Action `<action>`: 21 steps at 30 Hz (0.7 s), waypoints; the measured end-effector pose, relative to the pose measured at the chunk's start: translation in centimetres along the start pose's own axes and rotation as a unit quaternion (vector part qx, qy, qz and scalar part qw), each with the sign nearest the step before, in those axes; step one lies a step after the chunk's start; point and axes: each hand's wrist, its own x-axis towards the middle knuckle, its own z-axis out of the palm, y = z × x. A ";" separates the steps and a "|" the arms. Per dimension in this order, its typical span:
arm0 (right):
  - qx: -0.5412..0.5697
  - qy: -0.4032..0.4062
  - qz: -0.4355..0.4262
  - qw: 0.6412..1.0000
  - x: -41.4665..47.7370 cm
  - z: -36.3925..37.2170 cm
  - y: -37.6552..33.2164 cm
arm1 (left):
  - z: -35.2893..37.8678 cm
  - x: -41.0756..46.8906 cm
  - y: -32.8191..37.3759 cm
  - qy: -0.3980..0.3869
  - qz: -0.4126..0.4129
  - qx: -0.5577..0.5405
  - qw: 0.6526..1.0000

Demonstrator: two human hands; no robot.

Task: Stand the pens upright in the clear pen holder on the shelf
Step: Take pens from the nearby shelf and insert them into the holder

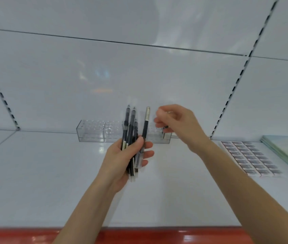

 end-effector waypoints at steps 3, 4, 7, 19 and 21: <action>0.040 -0.033 -0.001 0.999 -0.2 1.2 -0.5 | 0.2 -0.3 0.1 -0.024 0.003 0.024 0.999; 0.072 -0.010 -0.004 0.997 -0.1 1.2 -0.6 | 0.0 -0.4 0.1 -0.026 0.004 0.026 0.999; 0.167 0.064 0.016 0.984 0.6 0.3 -0.2 | -0.6 -0.6 0.0 -0.023 0.009 0.028 0.999; -0.317 -0.116 -0.224 0.914 -1.9 1.4 5.1 | -1.6 1.6 0.5 -0.011 0.056 0.078 0.995; -0.277 -0.085 -0.215 0.933 -1.2 1.3 5.4 | -1.6 1.7 0.6 -0.005 0.050 0.059 0.997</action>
